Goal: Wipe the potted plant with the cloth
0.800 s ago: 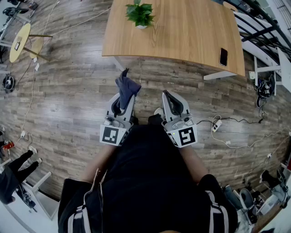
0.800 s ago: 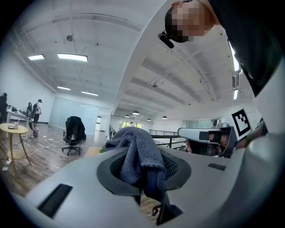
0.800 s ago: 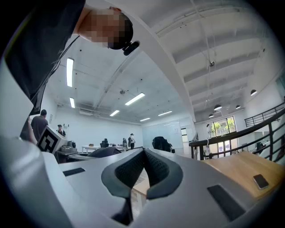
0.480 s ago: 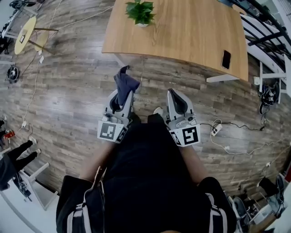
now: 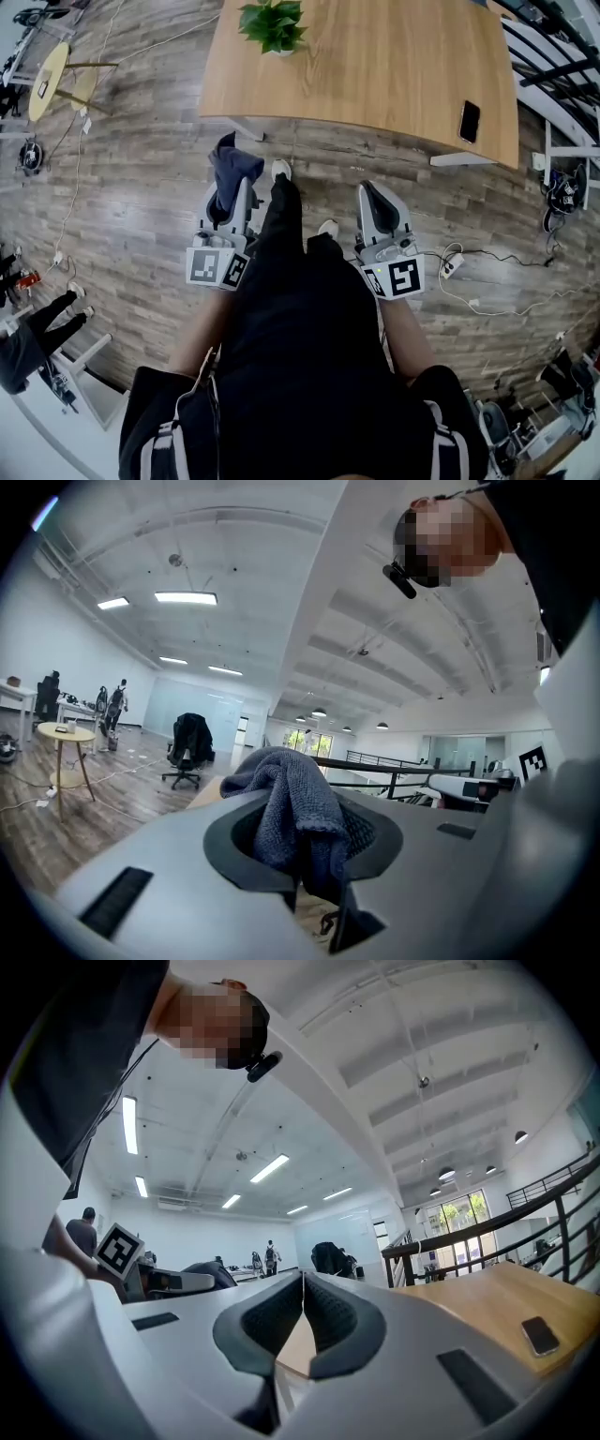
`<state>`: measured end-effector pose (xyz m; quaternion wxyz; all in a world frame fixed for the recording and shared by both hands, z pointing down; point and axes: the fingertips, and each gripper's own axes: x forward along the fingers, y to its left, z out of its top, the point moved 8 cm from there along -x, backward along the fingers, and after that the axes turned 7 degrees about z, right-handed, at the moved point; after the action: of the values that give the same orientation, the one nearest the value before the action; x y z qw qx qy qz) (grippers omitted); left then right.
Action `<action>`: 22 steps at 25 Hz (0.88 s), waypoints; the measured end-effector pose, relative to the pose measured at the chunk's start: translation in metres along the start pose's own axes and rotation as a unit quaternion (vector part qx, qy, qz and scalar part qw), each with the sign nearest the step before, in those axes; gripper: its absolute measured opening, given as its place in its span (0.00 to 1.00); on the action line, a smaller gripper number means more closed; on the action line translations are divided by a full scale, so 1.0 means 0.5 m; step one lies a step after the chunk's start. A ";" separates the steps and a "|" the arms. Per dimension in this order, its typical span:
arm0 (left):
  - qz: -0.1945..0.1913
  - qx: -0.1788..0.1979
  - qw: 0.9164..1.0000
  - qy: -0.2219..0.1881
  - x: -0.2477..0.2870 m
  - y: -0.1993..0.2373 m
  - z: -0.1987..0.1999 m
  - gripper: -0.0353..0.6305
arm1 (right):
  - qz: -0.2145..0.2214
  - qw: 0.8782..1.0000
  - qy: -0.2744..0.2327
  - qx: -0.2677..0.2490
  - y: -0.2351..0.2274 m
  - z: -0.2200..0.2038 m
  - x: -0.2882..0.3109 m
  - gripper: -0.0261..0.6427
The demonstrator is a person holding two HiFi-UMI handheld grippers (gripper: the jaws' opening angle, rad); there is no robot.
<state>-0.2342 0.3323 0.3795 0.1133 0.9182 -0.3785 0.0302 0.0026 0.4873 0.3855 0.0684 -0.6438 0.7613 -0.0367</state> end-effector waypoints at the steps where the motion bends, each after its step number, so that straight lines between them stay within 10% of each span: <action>1: -0.004 0.000 1.000 0.002 0.016 0.003 -0.002 0.22 | 0.001 1.000 0.000 0.000 -0.007 -0.001 0.011 0.07; 22: -0.083 0.021 0.996 0.034 0.377 0.229 -0.013 0.22 | 0.005 0.999 0.053 -0.008 -0.133 -0.010 0.443 0.07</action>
<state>-0.1803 0.1254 0.4337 0.1094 0.9470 -0.2961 0.0598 0.0309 0.2579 0.3876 0.0229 -0.6379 0.7671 -0.0641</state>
